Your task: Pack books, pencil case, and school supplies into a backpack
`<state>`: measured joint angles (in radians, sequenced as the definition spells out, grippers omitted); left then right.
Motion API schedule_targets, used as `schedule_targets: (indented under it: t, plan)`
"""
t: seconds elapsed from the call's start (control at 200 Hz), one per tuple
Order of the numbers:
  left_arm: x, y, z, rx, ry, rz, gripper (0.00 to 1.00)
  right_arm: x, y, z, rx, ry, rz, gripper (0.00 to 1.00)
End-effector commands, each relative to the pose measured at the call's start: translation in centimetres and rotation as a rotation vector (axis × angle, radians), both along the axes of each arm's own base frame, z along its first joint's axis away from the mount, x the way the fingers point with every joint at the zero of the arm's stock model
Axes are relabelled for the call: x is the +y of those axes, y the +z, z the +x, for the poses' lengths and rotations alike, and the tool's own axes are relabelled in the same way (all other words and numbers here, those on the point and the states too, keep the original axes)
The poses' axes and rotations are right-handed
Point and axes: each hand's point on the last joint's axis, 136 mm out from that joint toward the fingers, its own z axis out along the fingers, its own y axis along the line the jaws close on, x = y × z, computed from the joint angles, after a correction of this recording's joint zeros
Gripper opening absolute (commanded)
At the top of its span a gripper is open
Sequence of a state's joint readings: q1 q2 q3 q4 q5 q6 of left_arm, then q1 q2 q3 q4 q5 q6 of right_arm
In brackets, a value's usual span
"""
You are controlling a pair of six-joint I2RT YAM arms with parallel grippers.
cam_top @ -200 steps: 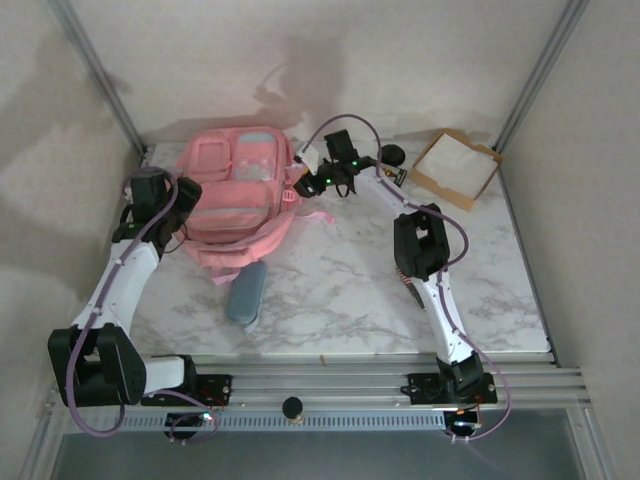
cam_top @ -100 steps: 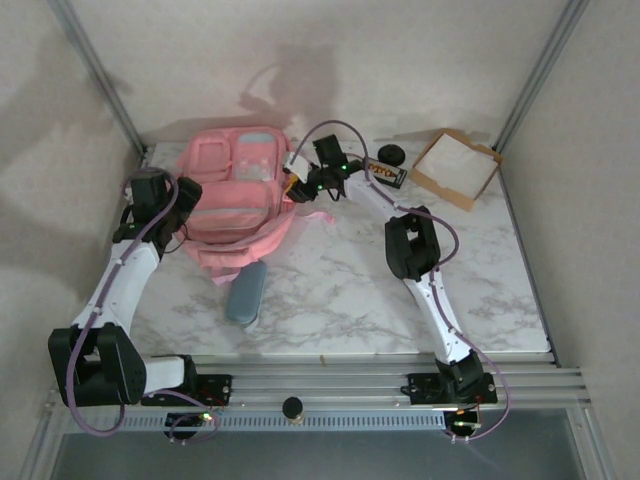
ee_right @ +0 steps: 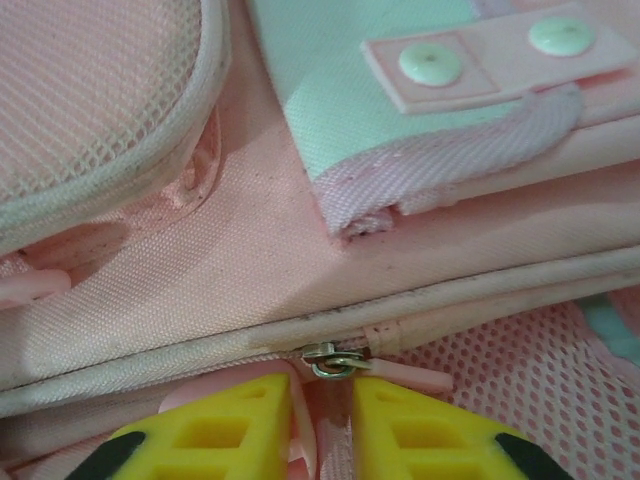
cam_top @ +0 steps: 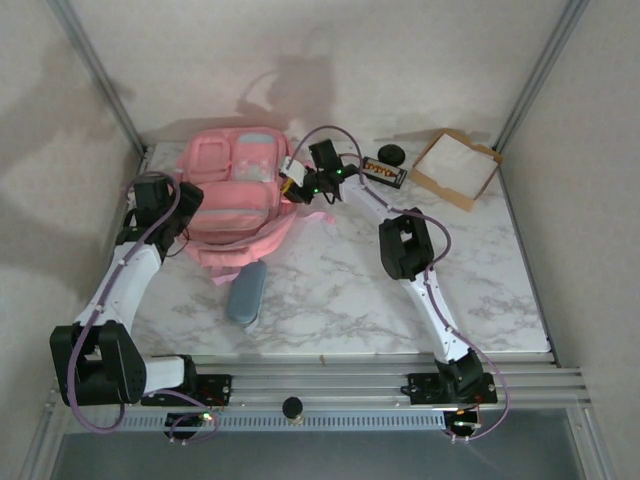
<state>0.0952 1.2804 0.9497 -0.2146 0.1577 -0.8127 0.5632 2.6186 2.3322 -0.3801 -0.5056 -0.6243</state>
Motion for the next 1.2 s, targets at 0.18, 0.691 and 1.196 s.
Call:
schedule_targets:
  t: [0.18,0.691,1.196]
  plan:
    - [0.9,-3.8,-1.8,0.091,0.064,0.005,0.79,2.0,0.8,-1.3,-0.02,0.03,0.029,0.0]
    - [0.1,-8.9,-5.2,0.173,0.023,-0.028,0.91,-0.7,7.3,-5.6,0.02,-0.007,0.118,0.0]
    - [-5.4,-12.6,-3.6,0.172,0.01,-0.267,0.99,-2.9,5.2,-1.1,0.169,-0.245,0.146,0.18]
